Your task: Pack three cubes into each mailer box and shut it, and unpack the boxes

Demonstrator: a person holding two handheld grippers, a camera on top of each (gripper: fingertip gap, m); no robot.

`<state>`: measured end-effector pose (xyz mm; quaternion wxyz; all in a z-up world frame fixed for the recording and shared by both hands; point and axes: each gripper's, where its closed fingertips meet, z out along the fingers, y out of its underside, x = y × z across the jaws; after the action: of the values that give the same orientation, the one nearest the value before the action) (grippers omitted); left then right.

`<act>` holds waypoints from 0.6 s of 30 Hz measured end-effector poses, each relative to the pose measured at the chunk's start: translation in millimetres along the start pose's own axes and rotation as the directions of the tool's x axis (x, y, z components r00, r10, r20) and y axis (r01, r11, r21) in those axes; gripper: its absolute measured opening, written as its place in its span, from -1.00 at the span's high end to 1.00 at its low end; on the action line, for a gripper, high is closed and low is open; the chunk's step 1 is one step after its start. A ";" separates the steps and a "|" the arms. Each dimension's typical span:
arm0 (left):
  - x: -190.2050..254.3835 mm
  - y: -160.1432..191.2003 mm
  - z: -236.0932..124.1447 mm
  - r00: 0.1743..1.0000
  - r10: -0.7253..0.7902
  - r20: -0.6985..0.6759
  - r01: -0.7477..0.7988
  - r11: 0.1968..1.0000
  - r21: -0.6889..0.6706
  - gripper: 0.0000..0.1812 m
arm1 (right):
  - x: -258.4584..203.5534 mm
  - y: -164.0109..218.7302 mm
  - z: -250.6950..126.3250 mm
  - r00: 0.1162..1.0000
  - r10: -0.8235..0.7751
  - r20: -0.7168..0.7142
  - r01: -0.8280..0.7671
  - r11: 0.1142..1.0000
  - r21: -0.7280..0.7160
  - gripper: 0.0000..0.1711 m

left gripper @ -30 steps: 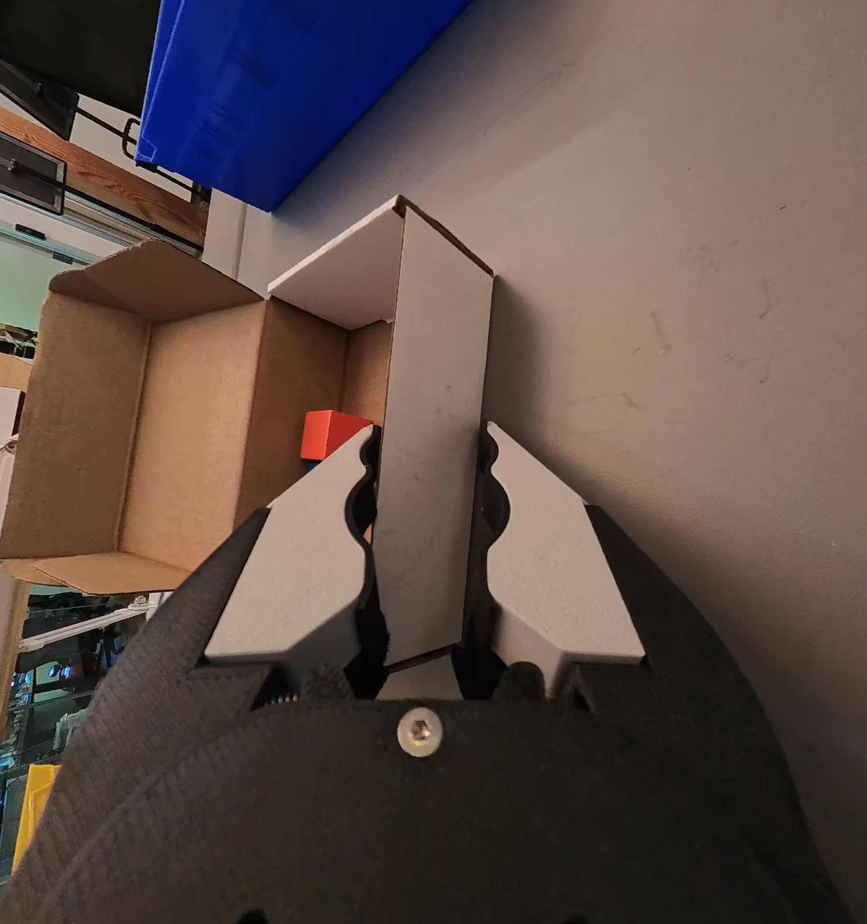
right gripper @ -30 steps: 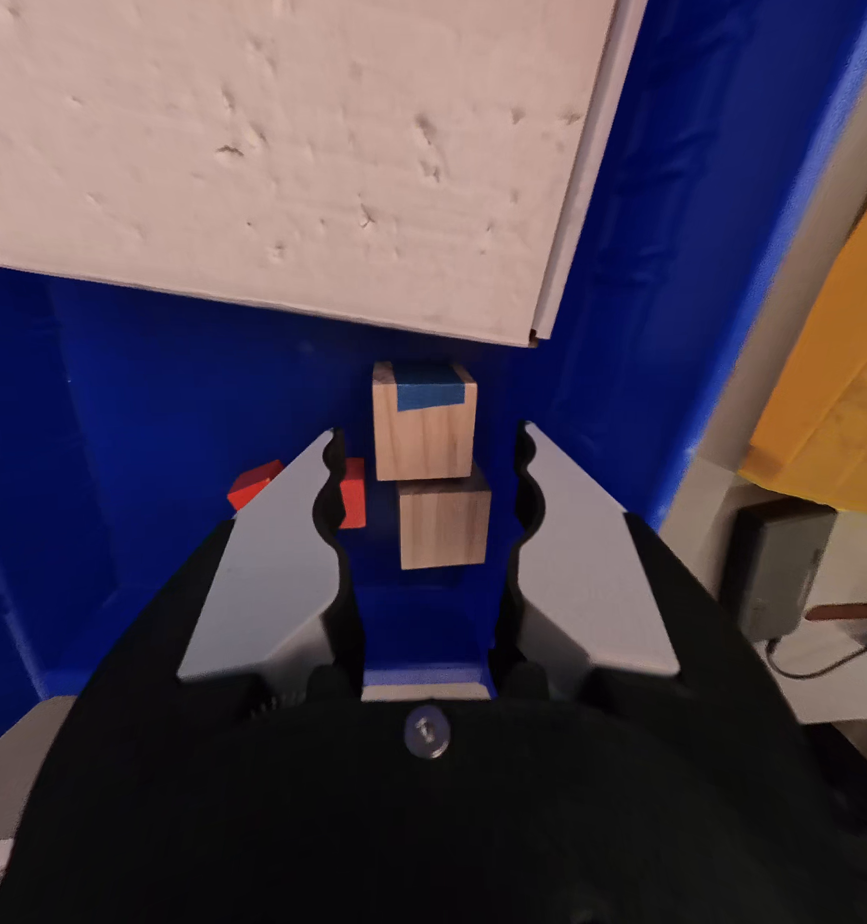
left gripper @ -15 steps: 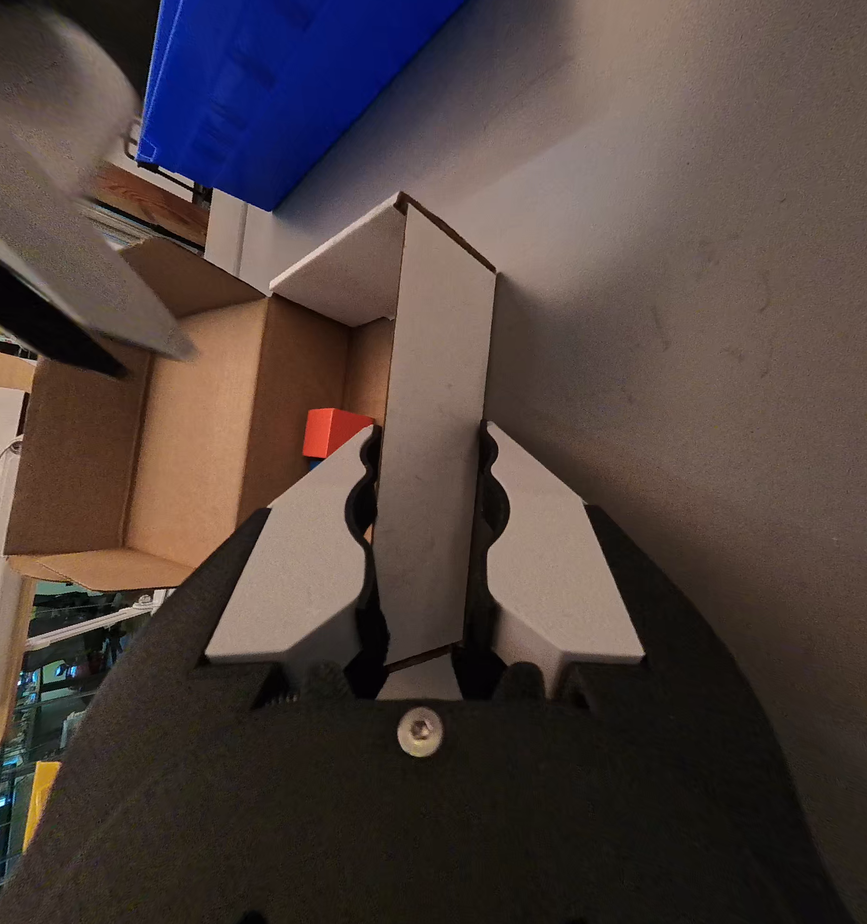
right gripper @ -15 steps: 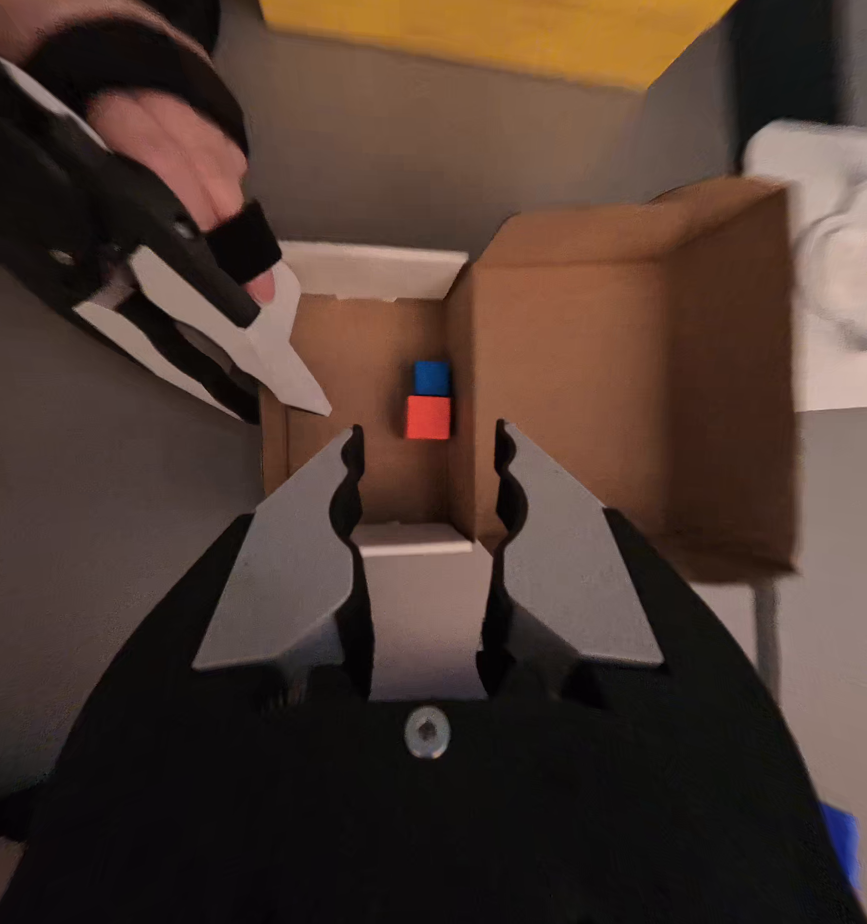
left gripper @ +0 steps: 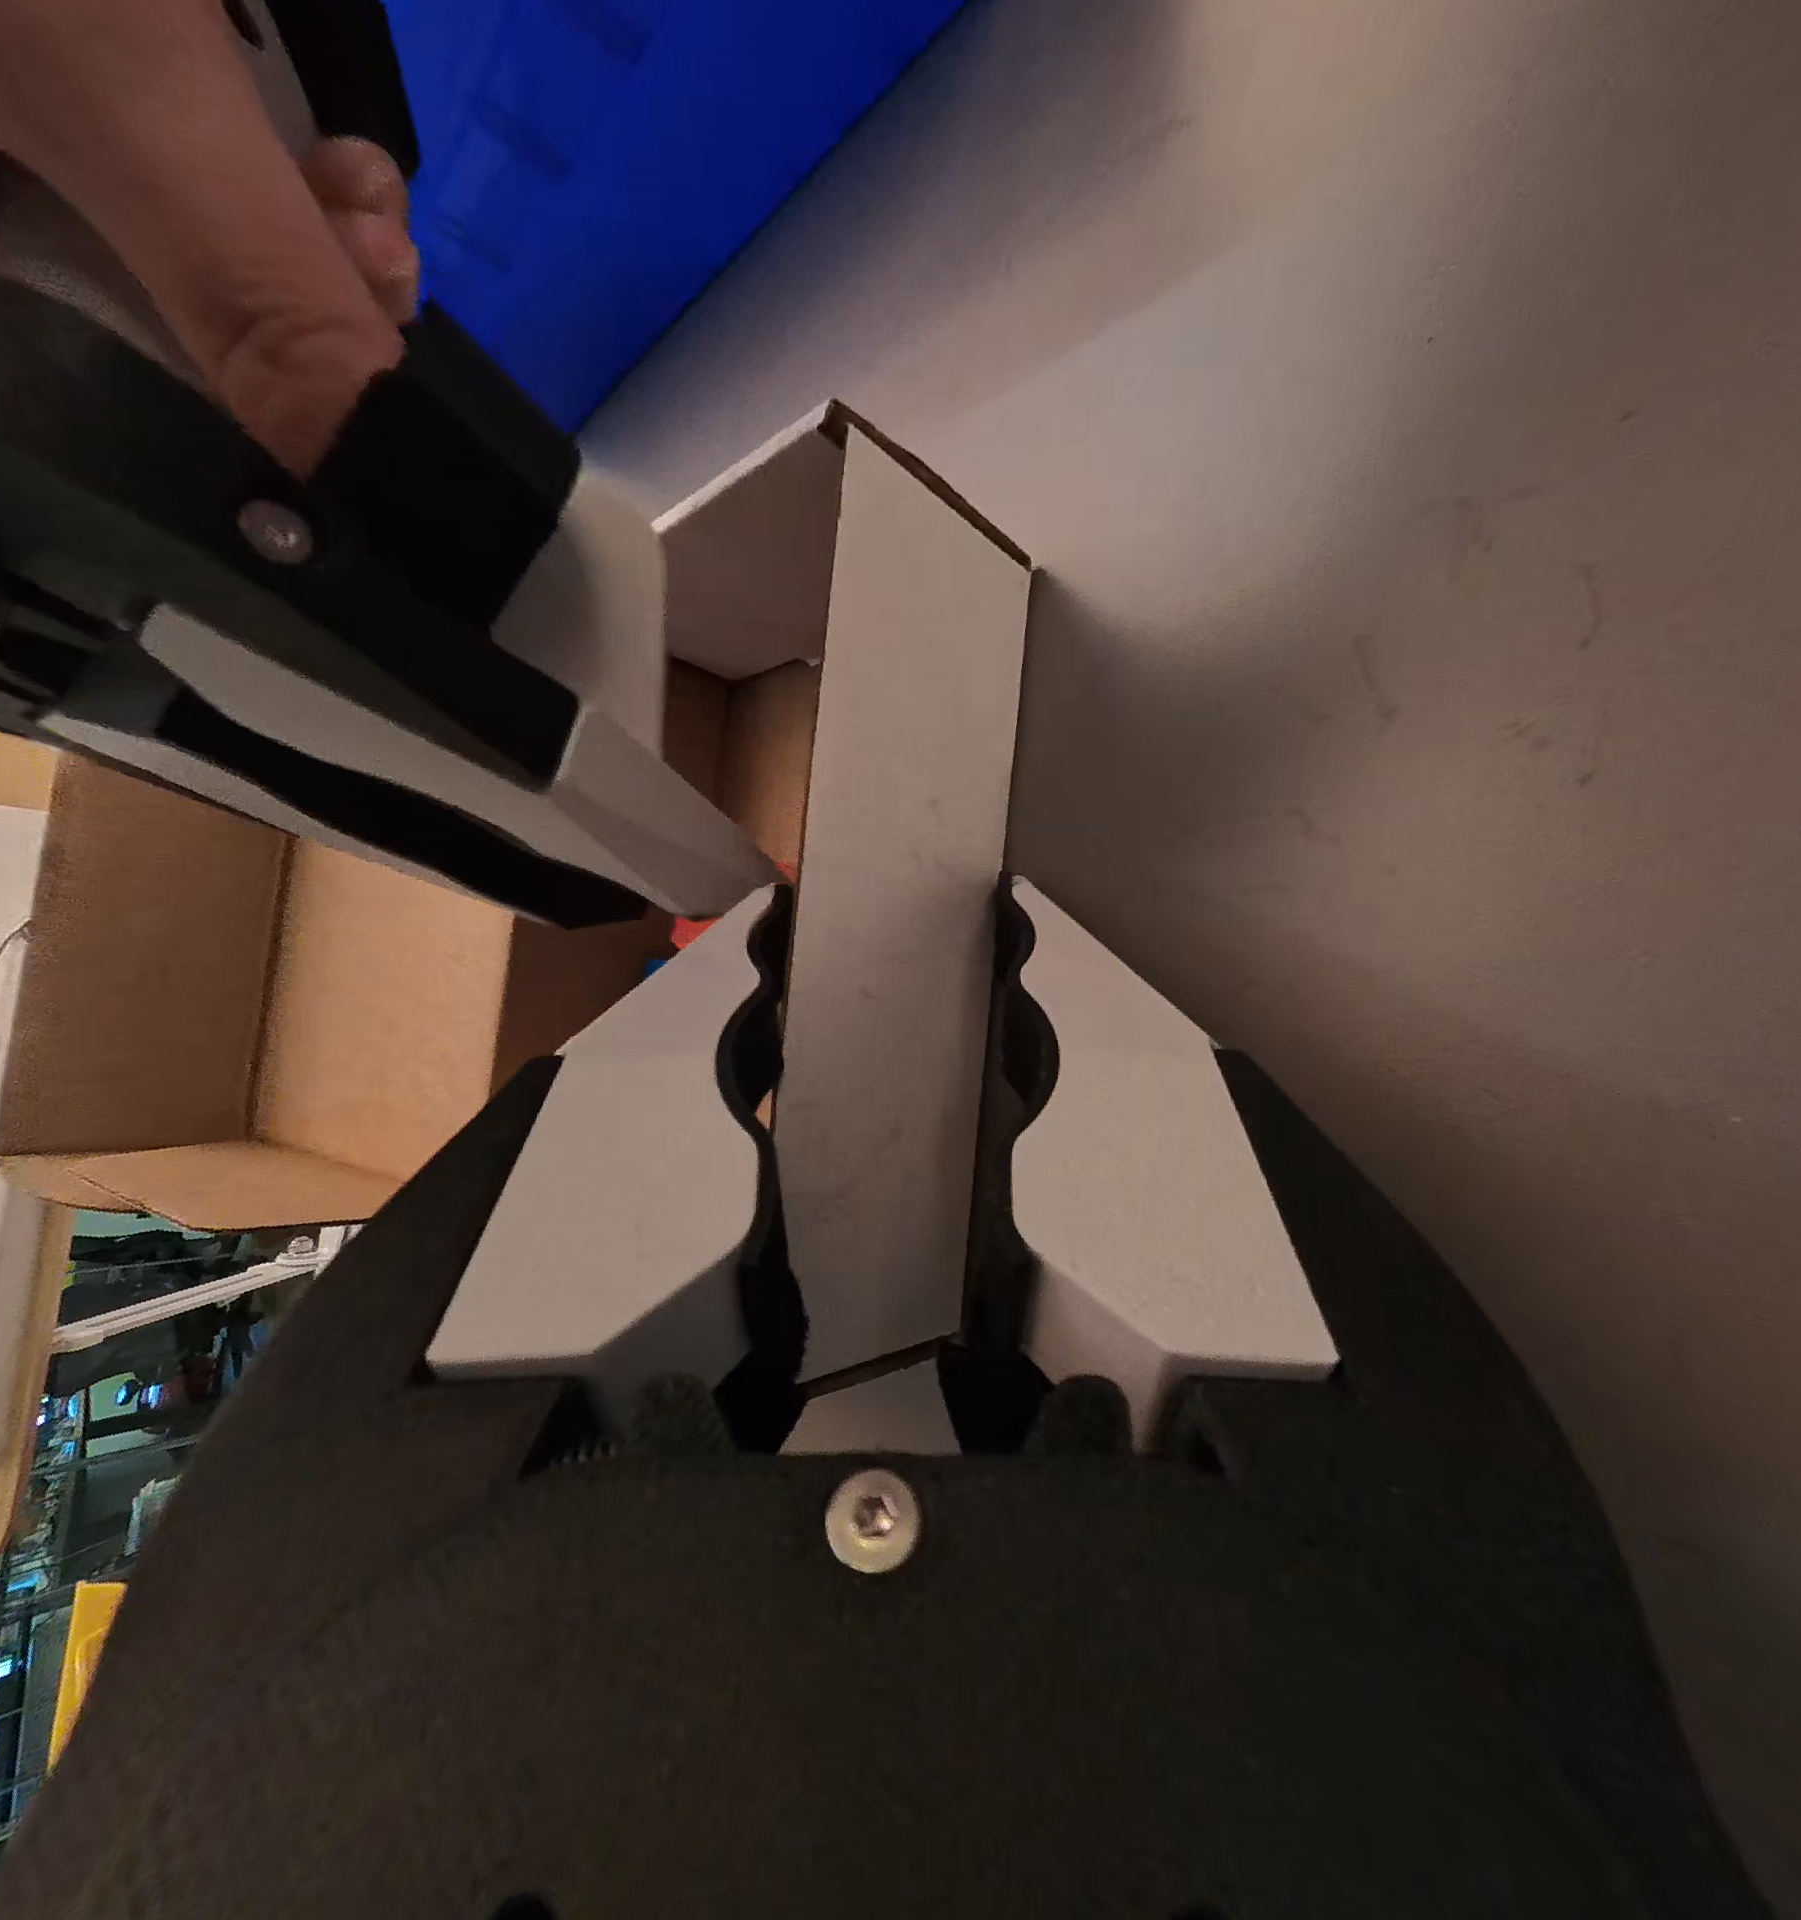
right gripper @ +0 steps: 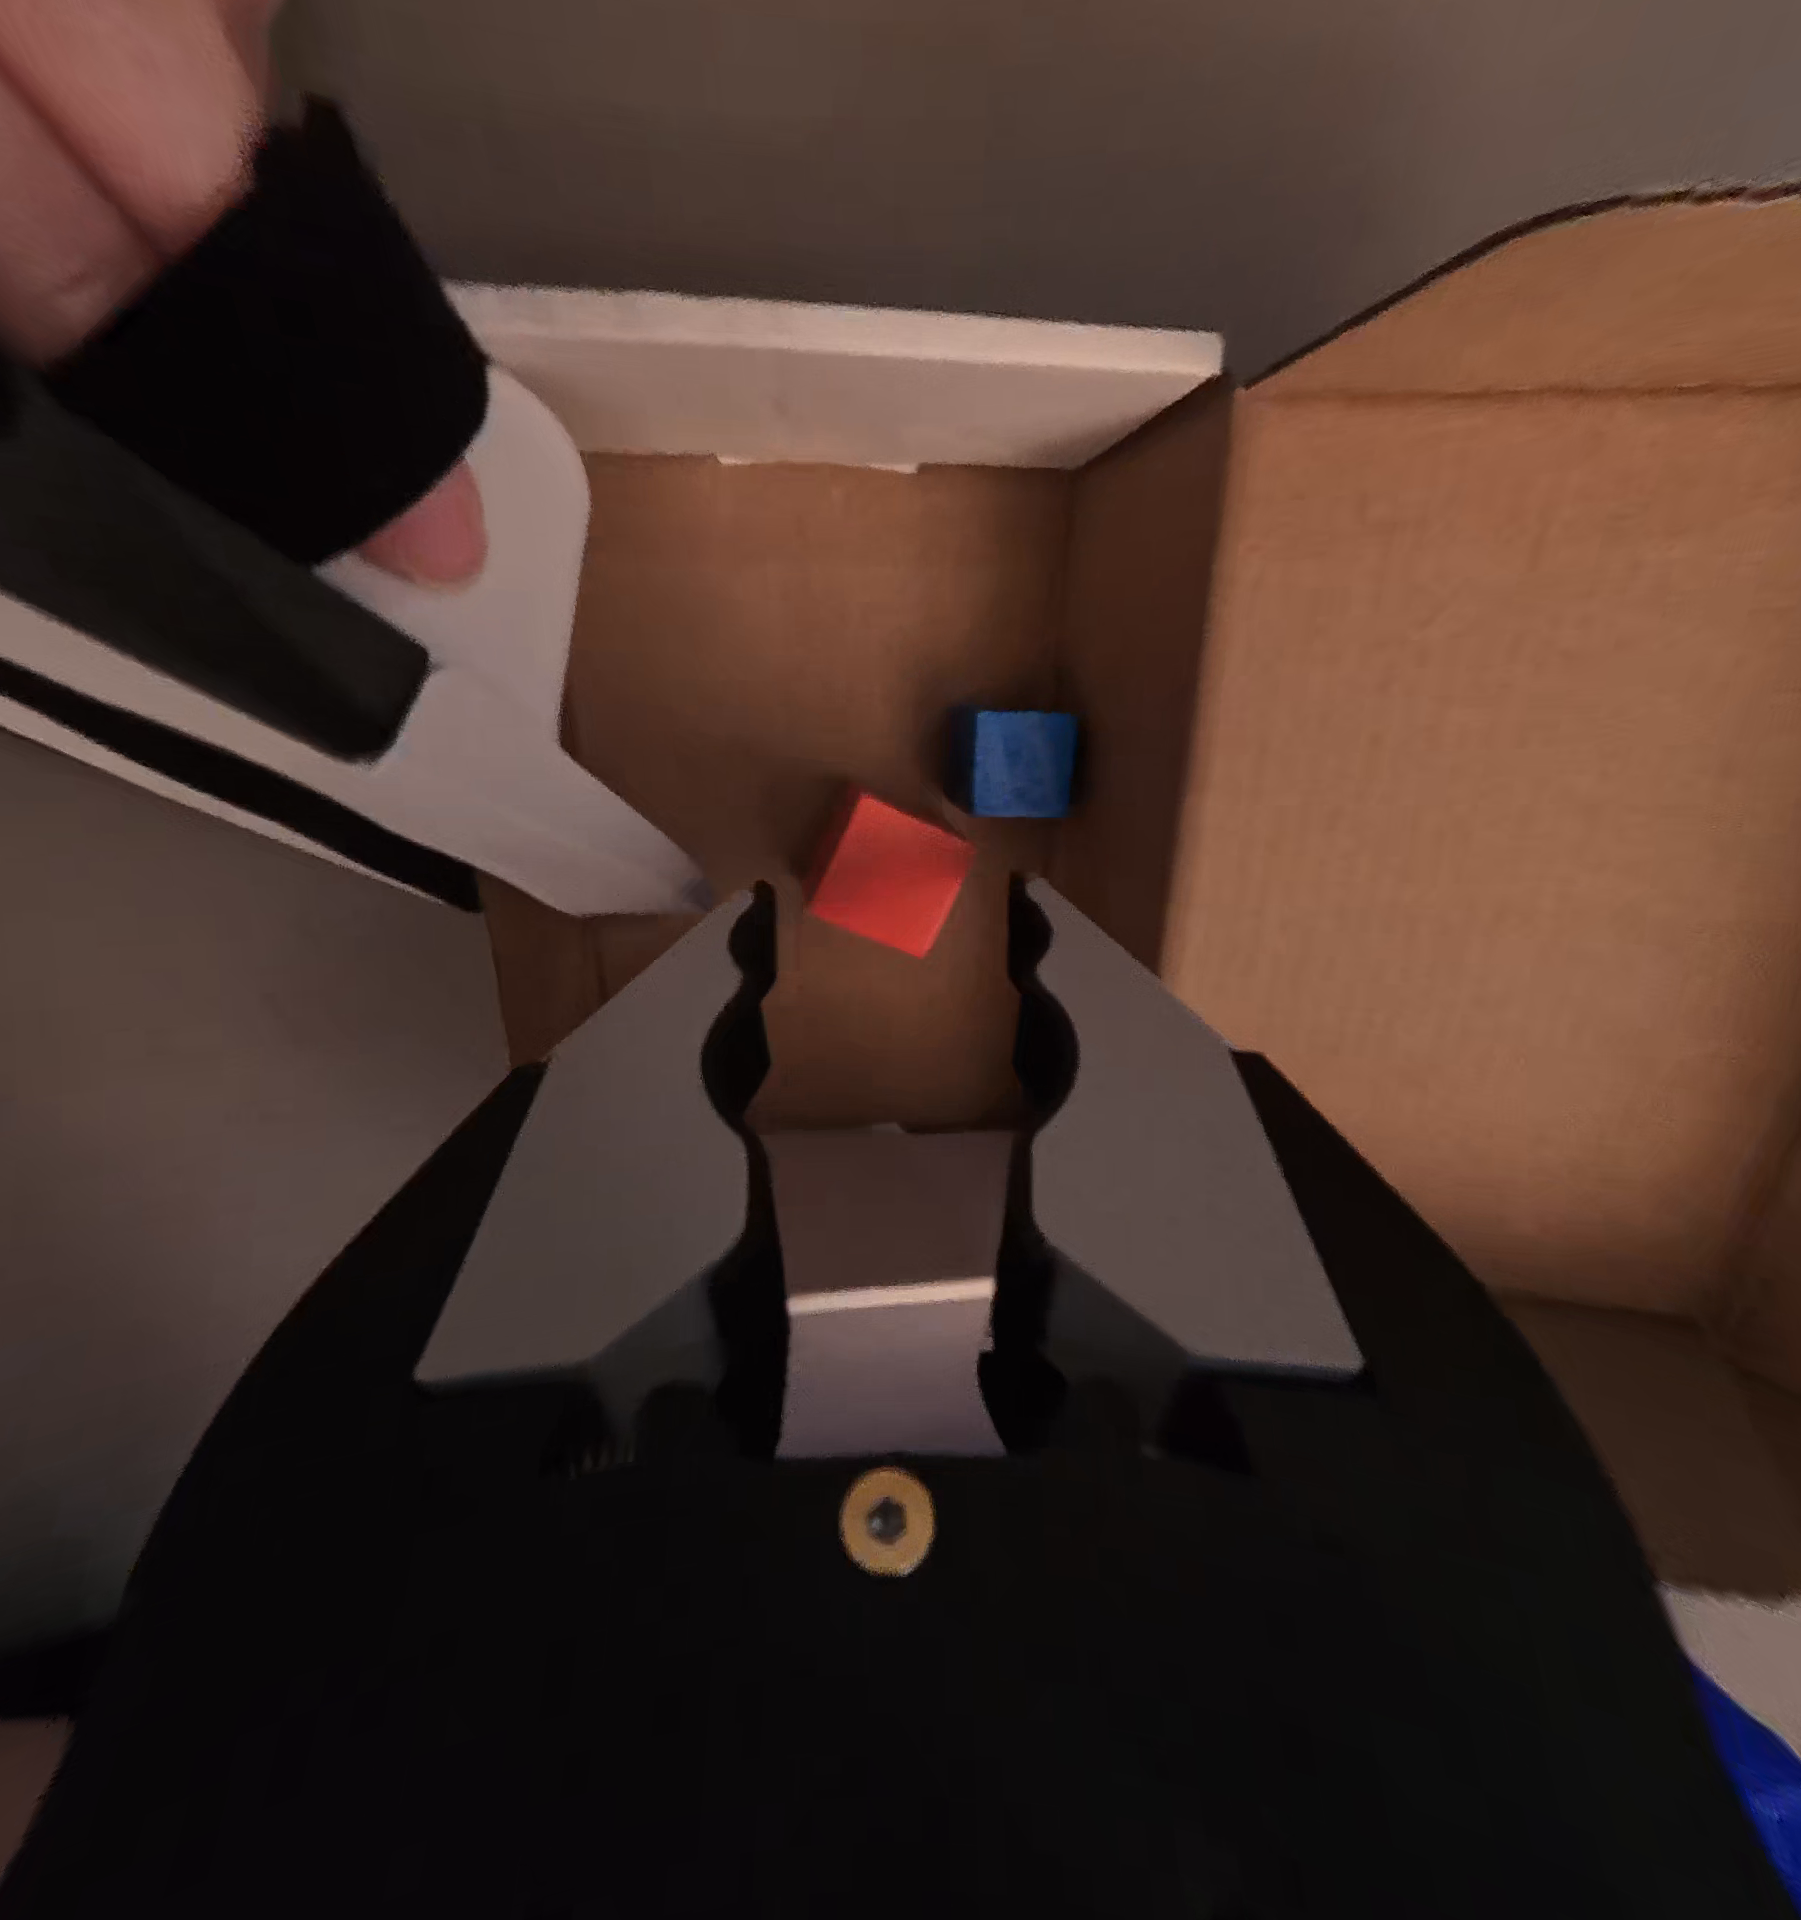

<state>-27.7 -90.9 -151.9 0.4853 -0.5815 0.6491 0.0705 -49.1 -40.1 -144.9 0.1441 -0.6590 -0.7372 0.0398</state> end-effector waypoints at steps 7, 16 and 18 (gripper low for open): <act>-0.5 -0.1 0.4 1.000 0.004 0.001 -0.004 1.000 0.000 0.59 | -1.2 9.0 20.5 0.969 0.227 0.095 -0.218 0.971 -0.096 0.66; -1.0 0.0 0.5 1.000 0.008 0.002 -0.008 1.000 -0.001 0.59 | 49.7 56.6 -115.7 0.886 0.433 -0.167 -0.411 0.899 0.151 0.68; -1.0 0.0 0.7 1.000 0.008 0.002 -0.008 1.000 -0.002 0.59 | 62.0 115.0 -149.3 0.764 0.608 -0.215 -0.576 0.793 0.195 0.68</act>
<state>-27.4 -89.7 -151.5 0.4851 -0.5793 0.6509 0.0735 95.3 16.0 -21.0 0.2604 -0.8474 -0.4612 0.0378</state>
